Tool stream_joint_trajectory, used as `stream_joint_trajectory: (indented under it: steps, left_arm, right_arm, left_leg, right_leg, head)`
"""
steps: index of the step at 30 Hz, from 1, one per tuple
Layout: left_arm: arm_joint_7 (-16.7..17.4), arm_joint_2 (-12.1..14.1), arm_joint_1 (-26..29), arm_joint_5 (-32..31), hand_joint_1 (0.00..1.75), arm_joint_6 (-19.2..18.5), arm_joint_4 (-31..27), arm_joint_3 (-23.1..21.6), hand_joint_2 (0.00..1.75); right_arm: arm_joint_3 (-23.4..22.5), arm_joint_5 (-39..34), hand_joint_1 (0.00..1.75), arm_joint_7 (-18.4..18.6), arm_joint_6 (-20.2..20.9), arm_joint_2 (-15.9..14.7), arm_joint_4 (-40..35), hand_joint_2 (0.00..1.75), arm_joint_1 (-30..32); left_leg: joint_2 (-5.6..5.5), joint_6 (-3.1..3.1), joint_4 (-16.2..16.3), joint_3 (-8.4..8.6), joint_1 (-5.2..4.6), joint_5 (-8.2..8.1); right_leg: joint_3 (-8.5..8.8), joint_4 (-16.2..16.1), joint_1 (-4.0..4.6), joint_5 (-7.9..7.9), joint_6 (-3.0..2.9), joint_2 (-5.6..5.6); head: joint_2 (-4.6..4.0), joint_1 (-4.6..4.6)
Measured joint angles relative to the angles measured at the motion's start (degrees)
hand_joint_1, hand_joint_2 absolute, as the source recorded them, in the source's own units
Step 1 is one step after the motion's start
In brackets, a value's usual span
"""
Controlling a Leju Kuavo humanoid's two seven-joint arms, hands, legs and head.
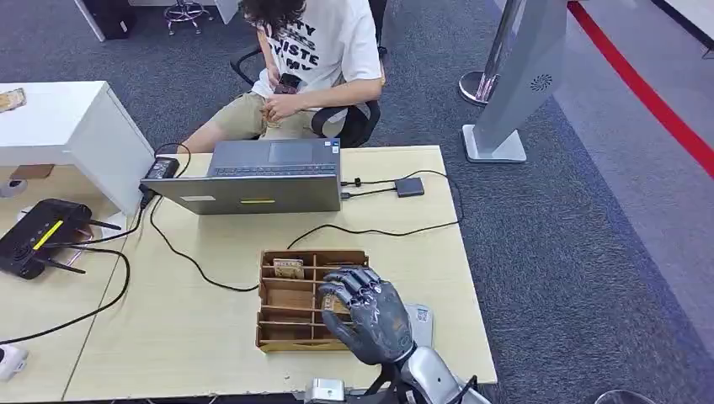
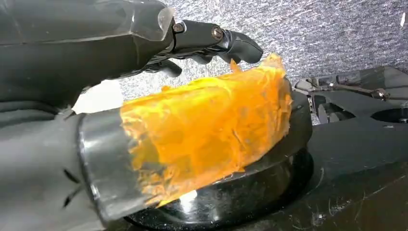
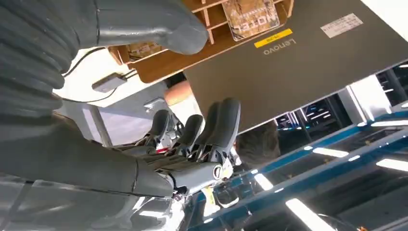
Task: Pass the card to the sensor for recognition and then transmit it.
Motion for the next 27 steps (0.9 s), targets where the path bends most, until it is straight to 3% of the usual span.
stream_joint_trajectory:
  steps: [27]
  left_arm:
    - [0.26, 0.07, -0.03, -1.07, 0.00, -0.61, 0.00, -0.02, 0.00]
  right_arm:
    - [-0.59, 3.56, 0.75, 3.17, 0.28, 0.96, 5.81, 1.75, -4.68]
  left_leg:
    - [0.00, 0.00, 0.00, 0.01, 0.00, 0.01]
  right_leg:
    - [0.01, 0.00, 0.00, 0.01, 0.00, 0.00]
  head:
    - [0.00, -0.02]
